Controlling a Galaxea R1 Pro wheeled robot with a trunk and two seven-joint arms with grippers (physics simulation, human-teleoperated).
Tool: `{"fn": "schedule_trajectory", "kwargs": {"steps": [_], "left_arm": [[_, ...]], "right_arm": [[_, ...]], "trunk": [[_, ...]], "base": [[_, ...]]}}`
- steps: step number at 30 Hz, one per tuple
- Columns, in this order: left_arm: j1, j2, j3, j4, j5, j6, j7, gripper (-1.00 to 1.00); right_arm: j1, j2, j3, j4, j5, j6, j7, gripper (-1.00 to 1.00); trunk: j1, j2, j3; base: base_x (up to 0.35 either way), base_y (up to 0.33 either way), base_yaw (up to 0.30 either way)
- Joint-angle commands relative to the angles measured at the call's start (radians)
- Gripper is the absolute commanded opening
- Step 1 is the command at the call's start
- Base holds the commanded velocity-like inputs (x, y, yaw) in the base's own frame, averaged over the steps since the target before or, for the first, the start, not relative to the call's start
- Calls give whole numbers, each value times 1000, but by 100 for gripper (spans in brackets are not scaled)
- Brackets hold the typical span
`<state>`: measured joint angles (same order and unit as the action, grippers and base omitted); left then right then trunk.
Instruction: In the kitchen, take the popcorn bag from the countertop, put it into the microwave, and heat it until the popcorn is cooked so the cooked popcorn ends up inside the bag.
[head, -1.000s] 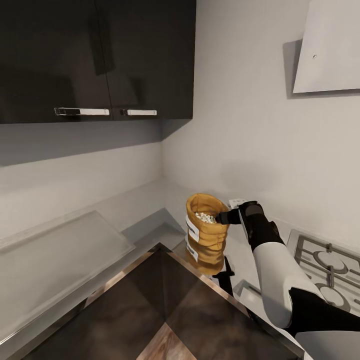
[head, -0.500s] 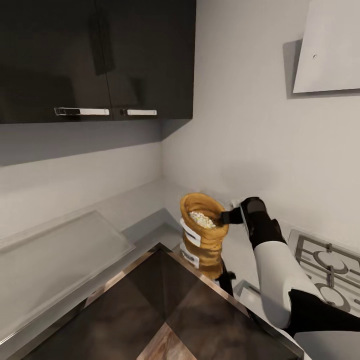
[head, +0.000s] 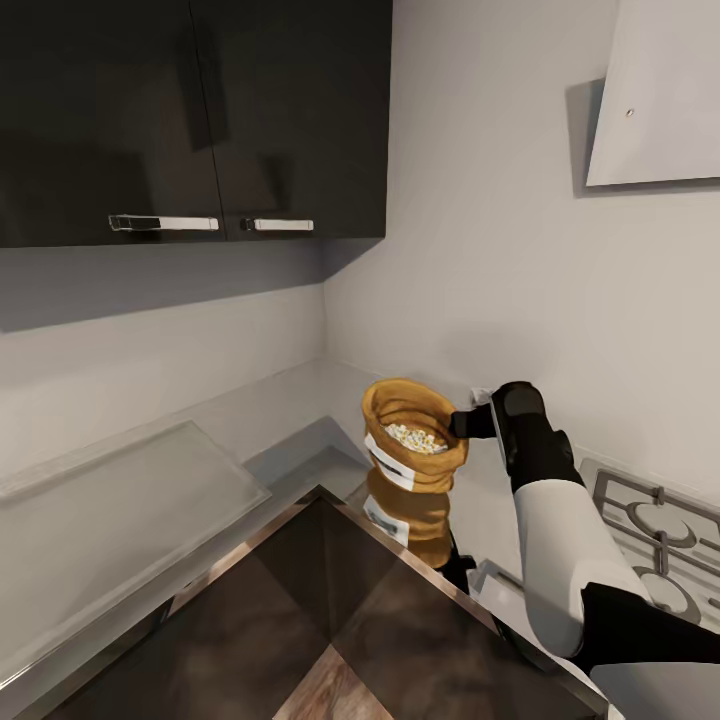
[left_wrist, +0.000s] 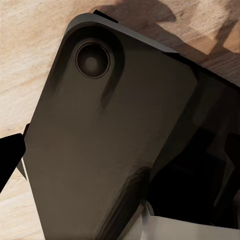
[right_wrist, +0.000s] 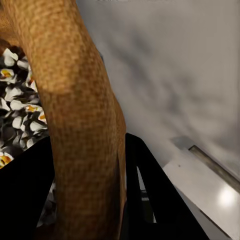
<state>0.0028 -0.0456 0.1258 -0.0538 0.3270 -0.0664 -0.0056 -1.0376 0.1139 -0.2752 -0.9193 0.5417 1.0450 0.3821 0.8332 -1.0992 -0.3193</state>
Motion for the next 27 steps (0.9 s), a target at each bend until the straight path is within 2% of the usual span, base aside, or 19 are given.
{"fn": "schedule_trajectory", "kwargs": {"steps": [1, 6, 27], "left_arm": [[0, 0, 7, -1, -1, -1, -1, 100], [0, -2, 7, -2, -1, -3, -1, 100], [0, -2, 12, -1, -2, -3, -1, 100]], "right_arm": [[-1, 1, -4, -1, 9, 2, 9, -100], [-1, 1, -4, -1, 9, 2, 11, -100], [-1, 4, -5, 1, 9, 2, 14, -100]], "trunk": [[0, -1, -1], [0, -1, -1], [0, -1, -1]], "base": [[0, 0, 0], [-95, 0, 0], [-341, 0, 0]]}}
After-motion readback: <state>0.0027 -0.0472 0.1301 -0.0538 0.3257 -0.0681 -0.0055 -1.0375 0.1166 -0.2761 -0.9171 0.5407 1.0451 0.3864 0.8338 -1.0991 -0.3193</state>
